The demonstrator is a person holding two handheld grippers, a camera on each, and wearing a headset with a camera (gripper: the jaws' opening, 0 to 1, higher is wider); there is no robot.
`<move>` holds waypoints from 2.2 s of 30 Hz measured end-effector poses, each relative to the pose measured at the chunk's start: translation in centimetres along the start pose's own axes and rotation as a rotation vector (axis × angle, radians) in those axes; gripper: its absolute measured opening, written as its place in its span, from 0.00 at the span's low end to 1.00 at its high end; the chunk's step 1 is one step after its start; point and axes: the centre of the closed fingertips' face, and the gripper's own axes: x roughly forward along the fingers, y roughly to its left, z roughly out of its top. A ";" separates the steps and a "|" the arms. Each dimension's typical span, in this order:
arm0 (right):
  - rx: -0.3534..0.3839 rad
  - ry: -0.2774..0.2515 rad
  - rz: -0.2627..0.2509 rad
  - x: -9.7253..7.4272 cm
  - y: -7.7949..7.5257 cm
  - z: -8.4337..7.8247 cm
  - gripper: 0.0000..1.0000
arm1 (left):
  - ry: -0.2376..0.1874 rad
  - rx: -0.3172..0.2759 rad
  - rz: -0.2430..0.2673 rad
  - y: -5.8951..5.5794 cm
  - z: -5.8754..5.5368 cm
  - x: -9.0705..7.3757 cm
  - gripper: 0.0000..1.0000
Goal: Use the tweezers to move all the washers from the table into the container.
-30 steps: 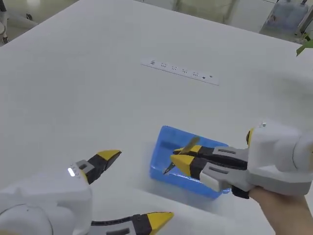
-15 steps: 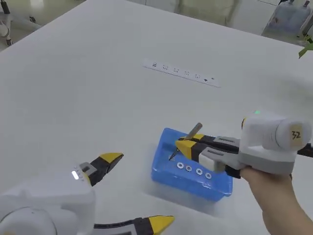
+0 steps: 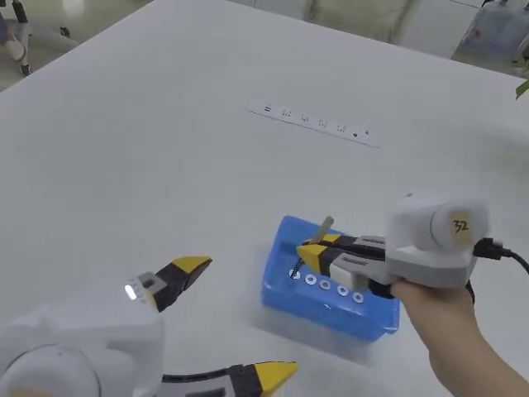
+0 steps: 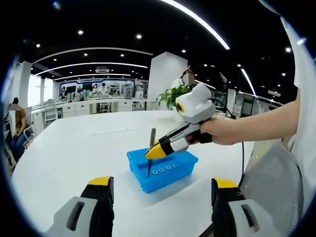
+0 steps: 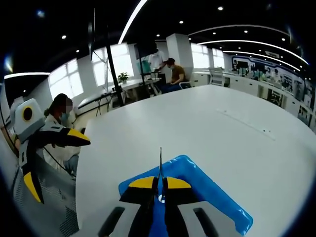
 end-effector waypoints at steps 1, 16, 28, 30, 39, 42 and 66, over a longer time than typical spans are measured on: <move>-0.007 0.003 -0.004 0.1 -0.1 -0.1 0.02 | 0.002 -0.001 0.000 0.0 0.0 0.0 0.82; -0.026 0.012 -0.012 0.3 -0.3 -0.5 0.03 | 0.006 -0.058 0.001 0.5 -0.3 -0.1 0.81; -0.033 -0.116 -0.017 -4.1 1.5 2.2 0.03 | -0.016 -0.084 -0.029 1.0 -0.1 -0.9 0.58; -0.061 -0.122 -0.012 -5.2 2.3 2.3 0.03 | -0.014 -0.171 -0.040 1.2 -0.2 -1.2 0.53; -0.143 -0.073 0.082 -8.3 6.8 0.0 0.03 | -0.094 -0.351 -0.192 0.5 3.7 -1.2 0.29; -0.175 -0.029 0.098 -8.4 7.7 -1.4 0.03 | -0.075 -0.283 -0.264 -1.0 4.6 -0.8 0.21; -0.447 0.258 0.235 -8.9 11.5 -7.6 0.03 | 0.306 0.371 -0.742 -10.3 1.2 1.4 0.14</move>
